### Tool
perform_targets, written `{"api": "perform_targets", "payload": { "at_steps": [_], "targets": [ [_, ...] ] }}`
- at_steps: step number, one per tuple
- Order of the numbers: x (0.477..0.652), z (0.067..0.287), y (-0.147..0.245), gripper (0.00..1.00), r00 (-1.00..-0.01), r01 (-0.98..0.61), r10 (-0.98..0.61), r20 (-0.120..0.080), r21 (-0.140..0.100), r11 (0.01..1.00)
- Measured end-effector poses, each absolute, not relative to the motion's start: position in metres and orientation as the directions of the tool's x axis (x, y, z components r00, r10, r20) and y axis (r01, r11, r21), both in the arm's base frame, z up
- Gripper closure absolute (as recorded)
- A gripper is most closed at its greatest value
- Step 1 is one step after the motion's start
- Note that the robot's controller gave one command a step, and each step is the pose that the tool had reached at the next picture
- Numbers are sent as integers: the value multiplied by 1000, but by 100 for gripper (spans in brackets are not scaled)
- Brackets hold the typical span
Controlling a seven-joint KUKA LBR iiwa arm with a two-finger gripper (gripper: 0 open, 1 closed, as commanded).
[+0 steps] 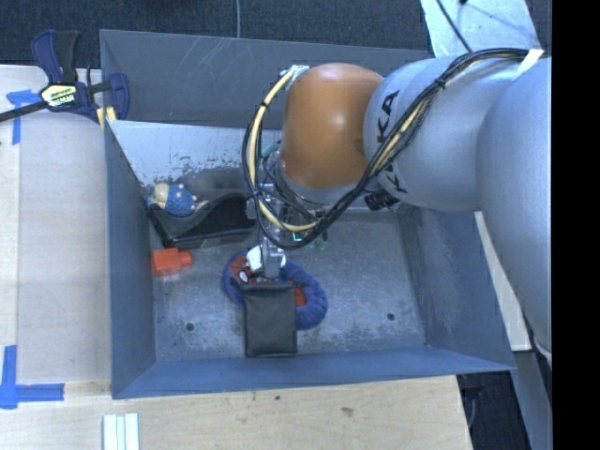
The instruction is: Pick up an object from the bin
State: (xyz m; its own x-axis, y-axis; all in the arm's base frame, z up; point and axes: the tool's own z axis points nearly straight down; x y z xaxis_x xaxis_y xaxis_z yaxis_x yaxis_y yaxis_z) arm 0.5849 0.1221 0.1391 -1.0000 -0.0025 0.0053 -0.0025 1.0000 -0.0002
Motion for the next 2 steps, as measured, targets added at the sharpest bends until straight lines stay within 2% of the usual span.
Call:
{"api": "perform_targets", "payload": {
  "at_steps": [1, 2],
  "targets": [
    [549, 73, 142, 0, -856, 517, 517, -3, 3, 856],
    [550, 76, 143, 100, -856, 517, 517, -5, 7, 856]
  ]
}}
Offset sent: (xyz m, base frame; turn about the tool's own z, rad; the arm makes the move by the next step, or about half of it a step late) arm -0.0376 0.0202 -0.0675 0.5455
